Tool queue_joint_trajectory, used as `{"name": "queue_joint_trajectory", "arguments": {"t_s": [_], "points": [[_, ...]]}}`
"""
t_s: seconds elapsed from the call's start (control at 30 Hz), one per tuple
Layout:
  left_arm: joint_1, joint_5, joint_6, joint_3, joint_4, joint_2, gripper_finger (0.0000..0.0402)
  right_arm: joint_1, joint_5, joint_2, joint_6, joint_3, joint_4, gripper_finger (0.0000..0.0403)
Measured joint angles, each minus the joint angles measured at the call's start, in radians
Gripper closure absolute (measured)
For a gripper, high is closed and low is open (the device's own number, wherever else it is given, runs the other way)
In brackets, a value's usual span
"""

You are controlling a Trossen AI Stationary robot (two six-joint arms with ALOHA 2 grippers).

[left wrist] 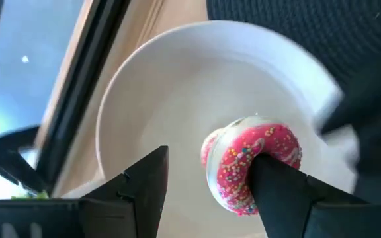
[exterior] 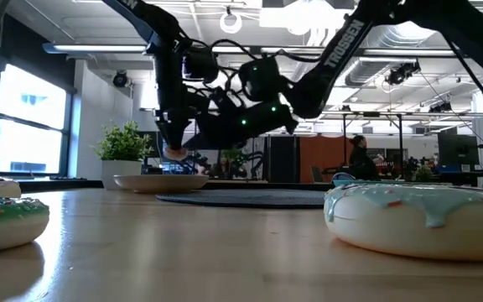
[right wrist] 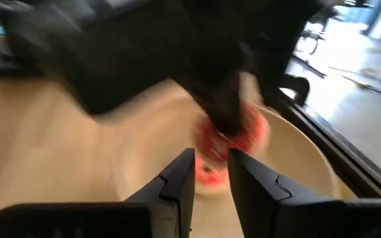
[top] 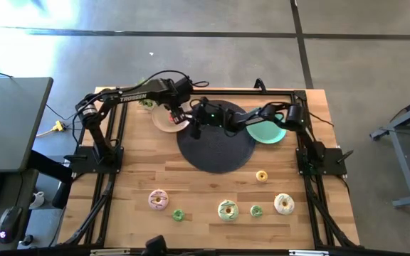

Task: Pick & Place donuts
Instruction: Put the small pink donut on the white plate, then put the small yellow donut on the white plate

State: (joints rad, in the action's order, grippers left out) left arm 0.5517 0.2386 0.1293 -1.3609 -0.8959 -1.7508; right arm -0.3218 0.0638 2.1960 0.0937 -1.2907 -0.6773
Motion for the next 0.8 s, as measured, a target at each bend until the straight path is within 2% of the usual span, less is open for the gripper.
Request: {"name": "queue_joint_trajectory", "arguments": {"t_s": [0.13,0.3,0.4,0.53,0.63,0.8], "points": [[-0.003,-0.05,0.119,0.0,0.011,0.0,0.0205,-0.015,0.111,0.01,0.002,-0.035,0.015,0.0316],[-0.001,-0.186,0.278,0.0,0.015,0.0,0.0205,-0.028,0.122,0.011,0.038,-0.037,0.037,0.0316],[-0.019,-0.18,0.341,0.0,0.029,0.0,0.0205,-0.039,0.14,0.009,0.047,-0.037,0.057,0.0316],[-0.037,-0.125,0.331,0.0,0.042,0.001,0.0205,-0.046,0.117,0.007,0.061,-0.037,0.088,0.0316],[-0.038,-0.122,0.338,0.0,0.036,0.016,0.0205,-0.046,0.097,0.007,0.05,-0.035,0.1,0.0316],[-0.042,-0.146,0.341,0.001,-0.012,0.023,0.0205,-0.045,-0.013,0.007,-0.008,-0.035,0.088,0.0316]]}}
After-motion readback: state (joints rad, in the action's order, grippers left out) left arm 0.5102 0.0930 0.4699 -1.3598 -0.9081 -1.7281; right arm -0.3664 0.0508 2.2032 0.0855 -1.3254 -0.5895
